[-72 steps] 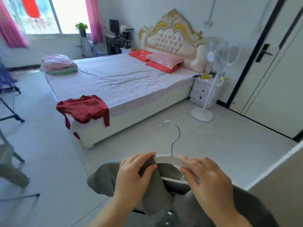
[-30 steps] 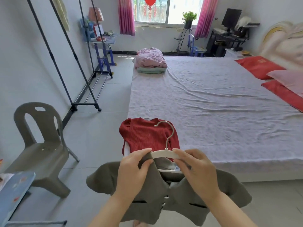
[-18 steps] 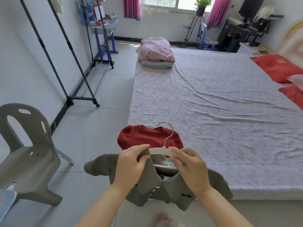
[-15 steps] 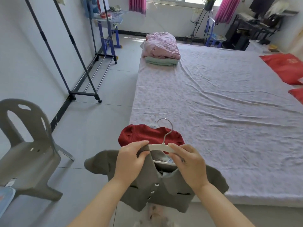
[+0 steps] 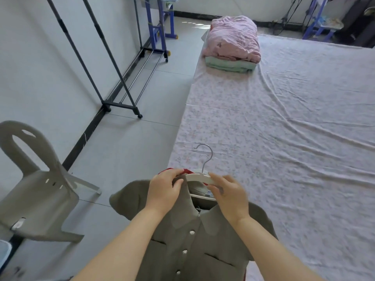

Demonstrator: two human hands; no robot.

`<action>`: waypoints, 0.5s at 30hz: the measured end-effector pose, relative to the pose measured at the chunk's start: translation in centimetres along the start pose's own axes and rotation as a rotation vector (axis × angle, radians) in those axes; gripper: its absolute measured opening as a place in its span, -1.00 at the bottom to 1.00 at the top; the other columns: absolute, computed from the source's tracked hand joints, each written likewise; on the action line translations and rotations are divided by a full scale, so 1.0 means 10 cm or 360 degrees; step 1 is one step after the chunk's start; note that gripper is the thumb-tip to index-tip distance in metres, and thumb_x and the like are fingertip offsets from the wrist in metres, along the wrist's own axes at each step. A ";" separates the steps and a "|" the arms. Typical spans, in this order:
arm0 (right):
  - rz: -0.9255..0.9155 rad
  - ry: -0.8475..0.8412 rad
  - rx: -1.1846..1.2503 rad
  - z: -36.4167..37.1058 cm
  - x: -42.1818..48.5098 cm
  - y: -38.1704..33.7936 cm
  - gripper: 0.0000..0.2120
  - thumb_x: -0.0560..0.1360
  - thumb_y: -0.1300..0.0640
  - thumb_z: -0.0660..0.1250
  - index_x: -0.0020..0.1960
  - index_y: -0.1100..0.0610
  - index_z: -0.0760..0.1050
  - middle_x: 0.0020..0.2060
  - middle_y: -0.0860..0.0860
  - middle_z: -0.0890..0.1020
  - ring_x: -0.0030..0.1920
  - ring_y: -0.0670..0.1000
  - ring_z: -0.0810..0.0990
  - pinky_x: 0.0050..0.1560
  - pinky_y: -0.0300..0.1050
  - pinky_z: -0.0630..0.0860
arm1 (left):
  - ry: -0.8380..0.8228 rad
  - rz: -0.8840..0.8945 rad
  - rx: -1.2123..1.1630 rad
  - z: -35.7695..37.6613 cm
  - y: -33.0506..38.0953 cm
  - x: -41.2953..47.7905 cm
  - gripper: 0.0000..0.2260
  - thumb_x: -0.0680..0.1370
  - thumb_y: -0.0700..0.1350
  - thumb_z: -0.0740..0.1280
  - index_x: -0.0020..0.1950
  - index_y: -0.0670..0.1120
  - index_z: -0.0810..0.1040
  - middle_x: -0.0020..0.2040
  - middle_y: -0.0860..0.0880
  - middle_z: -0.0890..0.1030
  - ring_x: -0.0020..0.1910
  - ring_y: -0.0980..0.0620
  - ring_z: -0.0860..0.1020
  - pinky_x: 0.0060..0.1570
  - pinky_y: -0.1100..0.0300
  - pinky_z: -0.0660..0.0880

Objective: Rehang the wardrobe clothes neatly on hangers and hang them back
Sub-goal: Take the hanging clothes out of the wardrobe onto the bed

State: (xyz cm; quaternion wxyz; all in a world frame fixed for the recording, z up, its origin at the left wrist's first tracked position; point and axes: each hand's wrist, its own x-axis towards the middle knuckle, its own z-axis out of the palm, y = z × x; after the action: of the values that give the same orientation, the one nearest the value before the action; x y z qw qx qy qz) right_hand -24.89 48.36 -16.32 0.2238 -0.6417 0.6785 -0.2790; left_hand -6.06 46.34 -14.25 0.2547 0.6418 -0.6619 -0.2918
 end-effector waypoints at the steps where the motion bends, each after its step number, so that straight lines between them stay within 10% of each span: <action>1: 0.0077 -0.0091 -0.0061 0.07 0.12 0.07 -0.66 0.51 0.09 0.33 0.26 -0.13 0.48 -0.01 -0.05 0.54 -0.07 -0.03 0.51 -0.16 -0.20 0.41 | -0.0032 -0.0045 0.0061 0.04 -0.03 0.08 -0.73 0.51 -0.16 0.32 0.21 -0.03 0.55 0.15 0.04 0.59 0.13 0.06 0.52 0.19 0.16 0.40; 15: 0.0528 -0.0695 -0.0336 0.17 -0.12 0.71 -0.59 0.55 0.05 0.21 0.39 -0.01 0.33 0.30 -0.05 0.43 0.31 -0.01 0.36 0.28 -0.10 0.36 | -0.0470 -0.0351 0.0380 0.37 -0.25 0.25 -0.62 0.53 -0.09 0.27 0.35 -0.03 0.39 0.29 -0.01 0.47 0.30 -0.01 0.37 0.28 0.08 0.29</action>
State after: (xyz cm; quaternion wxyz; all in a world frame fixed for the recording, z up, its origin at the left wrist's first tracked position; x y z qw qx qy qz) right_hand -28.94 49.50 -22.37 0.3390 -0.5865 0.7352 -0.0218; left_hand -7.02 44.03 -18.75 0.0438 0.6861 -0.6478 -0.3282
